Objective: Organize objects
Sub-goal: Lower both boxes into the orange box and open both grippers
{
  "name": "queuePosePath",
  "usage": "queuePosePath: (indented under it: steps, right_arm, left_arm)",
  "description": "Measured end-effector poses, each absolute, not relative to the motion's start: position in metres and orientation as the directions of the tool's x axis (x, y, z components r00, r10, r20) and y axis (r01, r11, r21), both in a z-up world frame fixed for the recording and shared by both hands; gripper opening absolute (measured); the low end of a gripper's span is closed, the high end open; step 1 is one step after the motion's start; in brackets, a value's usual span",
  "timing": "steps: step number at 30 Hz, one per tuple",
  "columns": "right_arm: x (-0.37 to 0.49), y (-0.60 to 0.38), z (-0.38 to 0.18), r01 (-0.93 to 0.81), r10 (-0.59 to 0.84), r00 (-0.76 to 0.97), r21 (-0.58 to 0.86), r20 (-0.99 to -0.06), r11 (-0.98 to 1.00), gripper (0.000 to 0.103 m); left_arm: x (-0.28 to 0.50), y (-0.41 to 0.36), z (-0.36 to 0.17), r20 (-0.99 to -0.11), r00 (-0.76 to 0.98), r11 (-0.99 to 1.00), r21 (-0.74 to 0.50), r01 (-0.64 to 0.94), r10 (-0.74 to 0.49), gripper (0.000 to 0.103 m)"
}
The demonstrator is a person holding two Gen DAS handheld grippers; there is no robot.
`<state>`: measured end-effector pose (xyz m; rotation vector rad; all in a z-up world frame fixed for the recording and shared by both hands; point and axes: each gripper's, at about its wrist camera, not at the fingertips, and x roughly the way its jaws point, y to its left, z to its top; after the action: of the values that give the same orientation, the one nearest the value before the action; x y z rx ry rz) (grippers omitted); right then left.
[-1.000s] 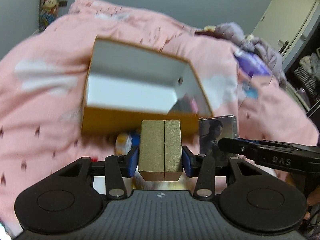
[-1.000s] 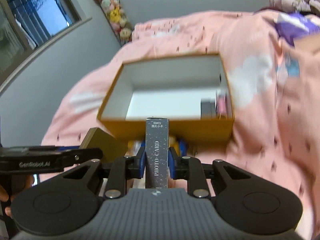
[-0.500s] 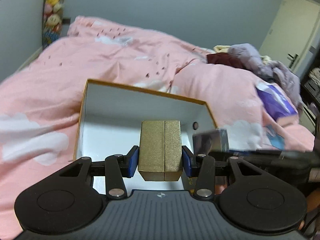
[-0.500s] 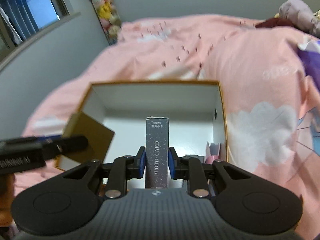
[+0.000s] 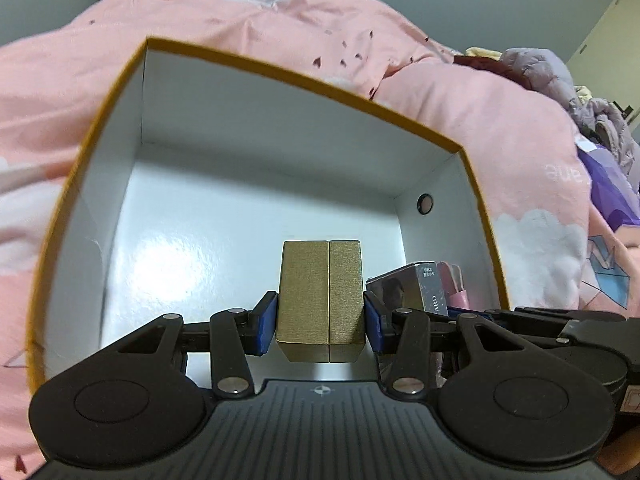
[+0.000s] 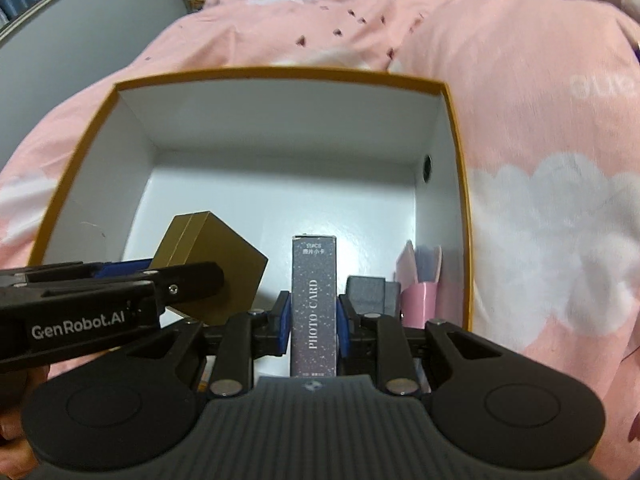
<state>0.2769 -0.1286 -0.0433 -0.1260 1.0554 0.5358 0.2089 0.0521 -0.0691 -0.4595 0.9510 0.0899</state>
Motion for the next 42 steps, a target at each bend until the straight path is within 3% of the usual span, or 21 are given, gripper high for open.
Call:
queuePosePath:
  steps: [15,20,32,34,35,42]
  right_arm:
    - [0.280,-0.146,-0.043,-0.456,0.426,0.329,0.253,-0.843,0.853,0.026]
    - [0.273,-0.160,-0.031,-0.434,0.434,0.393,0.253,-0.811,0.865,0.026]
    - [0.265,-0.186,-0.023,-0.375,0.415,0.484,0.245,-0.770,0.894,0.026]
    - [0.262,-0.189,-0.024,-0.375,0.404,0.499,0.230,-0.767,0.898,0.030]
    - [0.260,-0.189,-0.025,-0.376,0.403,0.503,0.227,-0.764,0.899,0.037]
    - [0.251,-0.195,-0.032,-0.363,0.401,0.505,0.234,-0.765,0.902,0.040]
  left_arm:
    - [0.221,0.047,-0.093,-0.834,0.535,0.876,-0.354,-0.328,-0.136,0.051]
    - [0.226,0.035,-0.094,-0.854,0.514,0.903,-0.282,-0.323,-0.083,0.051]
    - [0.234,0.025,-0.097,-0.858,0.495,0.881,-0.333,-0.335,-0.136,0.051]
    - [0.235,0.026,-0.097,-0.859,0.490,0.877,-0.343,-0.336,-0.148,0.052]
    - [0.235,0.026,-0.097,-0.857,0.491,0.875,-0.349,-0.335,-0.155,0.053]
    - [0.238,0.020,-0.098,-0.858,0.473,0.885,-0.366,-0.289,-0.201,0.057]
